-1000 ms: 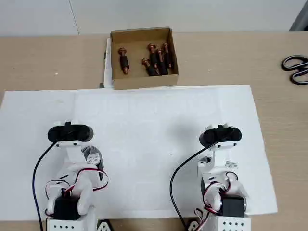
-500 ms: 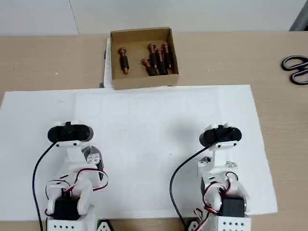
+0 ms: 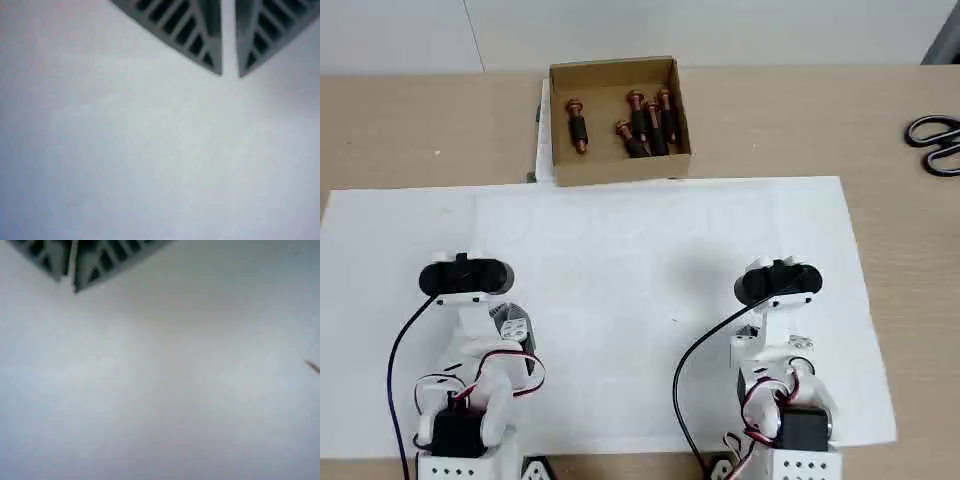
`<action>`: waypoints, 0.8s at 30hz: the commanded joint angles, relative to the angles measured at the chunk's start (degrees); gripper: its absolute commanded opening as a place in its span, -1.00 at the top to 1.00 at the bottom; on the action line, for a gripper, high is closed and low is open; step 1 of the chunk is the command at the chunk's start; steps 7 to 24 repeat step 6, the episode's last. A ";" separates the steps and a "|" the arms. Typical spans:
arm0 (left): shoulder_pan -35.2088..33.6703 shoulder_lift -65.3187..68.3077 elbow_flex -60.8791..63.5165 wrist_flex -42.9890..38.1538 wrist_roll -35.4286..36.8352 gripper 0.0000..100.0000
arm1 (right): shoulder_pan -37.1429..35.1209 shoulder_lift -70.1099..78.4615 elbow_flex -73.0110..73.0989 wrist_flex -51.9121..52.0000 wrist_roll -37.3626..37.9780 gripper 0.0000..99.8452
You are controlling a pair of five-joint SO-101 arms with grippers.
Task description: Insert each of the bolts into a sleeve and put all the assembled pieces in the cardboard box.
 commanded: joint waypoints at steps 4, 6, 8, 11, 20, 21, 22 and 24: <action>-0.18 -0.44 -0.22 -0.35 -0.18 0.99 | -0.04 -0.75 -0.35 -1.19 0.62 0.99; -0.18 -0.44 -0.22 -0.35 -0.18 0.99 | -0.04 -0.75 -0.35 -1.19 0.62 0.99; -0.18 -0.44 -0.22 -0.35 -0.18 0.99 | -0.04 -0.75 -0.35 -1.19 0.62 0.99; -0.18 -0.44 -0.22 -0.35 -0.18 0.99 | -0.04 -0.75 -0.35 -1.19 0.62 0.99; -0.18 -0.44 -0.22 -0.35 -0.18 0.99 | -0.04 -0.75 -0.35 -1.19 0.62 0.99; -0.18 -0.44 -0.22 -0.35 -0.18 0.99 | -0.04 -0.75 -0.35 -1.19 0.62 0.99; -0.18 -0.44 -0.22 -0.35 -0.18 0.99 | -0.04 -0.75 -0.35 -1.19 0.62 0.99; -0.18 -0.44 -0.22 -0.35 -0.18 0.99 | -0.04 -0.75 -0.35 -1.19 0.62 0.99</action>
